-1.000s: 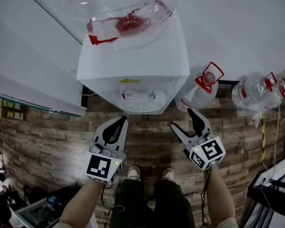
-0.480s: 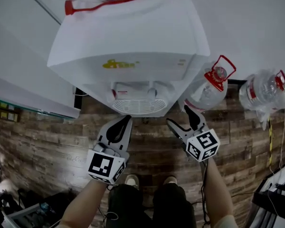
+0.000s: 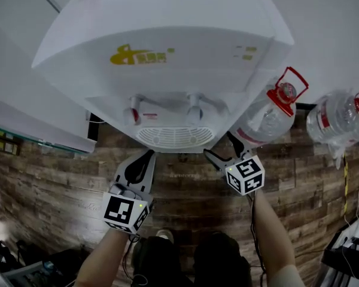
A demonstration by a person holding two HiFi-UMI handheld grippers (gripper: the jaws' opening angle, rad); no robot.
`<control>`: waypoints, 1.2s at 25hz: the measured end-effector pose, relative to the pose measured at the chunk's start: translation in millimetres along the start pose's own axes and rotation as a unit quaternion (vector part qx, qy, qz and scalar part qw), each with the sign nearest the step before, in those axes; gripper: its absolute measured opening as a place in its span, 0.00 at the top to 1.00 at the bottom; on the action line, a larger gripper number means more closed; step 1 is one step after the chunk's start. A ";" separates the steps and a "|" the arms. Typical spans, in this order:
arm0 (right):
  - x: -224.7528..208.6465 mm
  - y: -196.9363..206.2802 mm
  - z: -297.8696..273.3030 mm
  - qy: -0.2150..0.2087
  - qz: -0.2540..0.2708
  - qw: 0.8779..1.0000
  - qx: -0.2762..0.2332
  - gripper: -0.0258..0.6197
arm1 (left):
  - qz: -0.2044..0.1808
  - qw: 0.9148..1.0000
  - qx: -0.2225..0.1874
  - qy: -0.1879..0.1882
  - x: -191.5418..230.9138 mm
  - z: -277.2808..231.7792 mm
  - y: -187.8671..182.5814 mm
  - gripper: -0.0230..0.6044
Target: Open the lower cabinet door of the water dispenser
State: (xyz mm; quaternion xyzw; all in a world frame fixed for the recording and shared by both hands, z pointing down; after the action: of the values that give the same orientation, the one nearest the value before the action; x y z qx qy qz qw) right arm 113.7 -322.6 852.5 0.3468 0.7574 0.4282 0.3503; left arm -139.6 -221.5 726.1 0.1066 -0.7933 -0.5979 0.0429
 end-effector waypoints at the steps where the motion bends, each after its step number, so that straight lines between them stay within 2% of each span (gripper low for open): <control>1: -5.3 3.3 -4.2 0.000 0.000 1.000 0.002 0.33 | 0.002 1.000 -0.001 -0.003 1.9 -1.4 3.1 0.95; 7: -16.3 8.3 -27.9 -0.007 -0.012 1.000 0.006 0.32 | 0.001 1.000 0.003 -0.003 4.3 -6.4 16.2 0.95; 14: -11.4 8.7 -33.9 0.031 -0.031 0.999 0.010 0.40 | 0.001 1.000 0.012 0.010 9.3 -2.2 15.3 0.95; 21: 10.1 17.5 -22.2 0.057 -0.048 0.997 0.015 0.44 | 0.029 0.999 0.020 0.004 15.3 13.3 5.1 0.95; 25: 34.7 27.2 -6.9 0.061 -0.028 0.996 0.053 0.50 | 0.038 0.998 0.043 0.004 15.9 25.5 6.3 0.95; 28: 53.0 32.5 1.8 0.043 -0.016 0.994 0.104 0.55 | 0.044 0.997 0.062 0.006 15.7 41.6 7.0 0.95; 30: 66.6 36.0 4.6 0.028 -0.029 0.991 0.131 0.57 | 0.044 0.996 0.077 0.008 16.1 53.4 10.7 0.95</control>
State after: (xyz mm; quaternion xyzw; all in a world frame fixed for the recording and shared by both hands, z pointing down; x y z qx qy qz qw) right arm 91.3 -251.6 867.3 0.3556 0.8262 0.3245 0.2926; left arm -167.0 -172.1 720.4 0.0789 -0.8407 -0.5315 0.0669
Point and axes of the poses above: the fingertips, and each gripper's own axes: z backward along the fingers, x to its left, y out of its underside, the point moved 9 cm from there along z, backward along the fingers, and after that the axes turned 10 degrees about -y, right-handed, at the moved point
